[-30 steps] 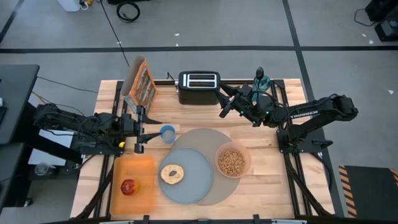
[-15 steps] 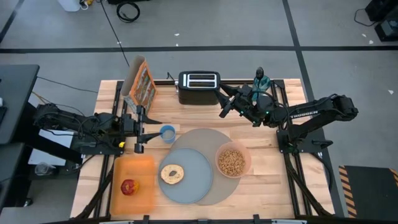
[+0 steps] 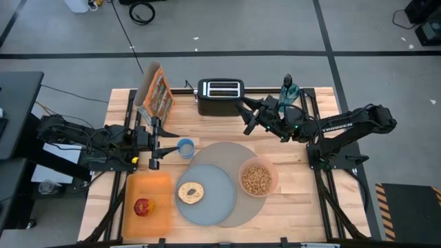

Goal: Arrange a breakfast setting
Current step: Put the apple on the blue plate

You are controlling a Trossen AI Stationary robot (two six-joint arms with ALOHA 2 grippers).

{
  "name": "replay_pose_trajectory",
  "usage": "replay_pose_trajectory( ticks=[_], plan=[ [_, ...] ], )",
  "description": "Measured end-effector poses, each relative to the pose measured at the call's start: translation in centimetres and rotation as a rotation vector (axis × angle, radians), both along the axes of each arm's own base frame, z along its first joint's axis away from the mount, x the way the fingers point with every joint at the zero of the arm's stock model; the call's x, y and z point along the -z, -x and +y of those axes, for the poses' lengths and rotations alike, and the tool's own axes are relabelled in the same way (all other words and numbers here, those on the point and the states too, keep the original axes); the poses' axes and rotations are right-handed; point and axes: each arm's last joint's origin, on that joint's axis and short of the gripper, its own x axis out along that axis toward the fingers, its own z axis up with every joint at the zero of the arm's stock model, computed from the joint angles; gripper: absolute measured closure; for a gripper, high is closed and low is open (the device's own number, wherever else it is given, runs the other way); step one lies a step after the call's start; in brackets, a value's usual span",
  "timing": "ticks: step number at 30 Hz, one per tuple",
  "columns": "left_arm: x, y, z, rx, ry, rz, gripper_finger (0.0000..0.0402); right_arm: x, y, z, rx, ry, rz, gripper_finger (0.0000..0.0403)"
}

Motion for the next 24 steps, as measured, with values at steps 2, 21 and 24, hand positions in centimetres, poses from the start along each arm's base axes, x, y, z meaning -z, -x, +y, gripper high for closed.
replay_pose_trajectory(
  ticks=[2, 21, 24],
  plan=[
    [0.0, 0.0, 0.0, 0.0, 0.0, 0.0, 0.0209, 0.1, 0.0, 0.3, -0.011, 0.001, 0.006, 0.0195],
    [-0.2, 0.0, 0.0, 0.0, 0.005, -0.018, 0.0209, 0.3, 0.0, 2.1, -0.064, -0.008, 0.026, 0.0195],
    [-0.2, 0.0, 0.0, 0.0, 0.005, -0.017, 0.0209, 0.3, 0.0, 2.1, -0.063, -0.008, 0.026, 0.0195]
  ],
)
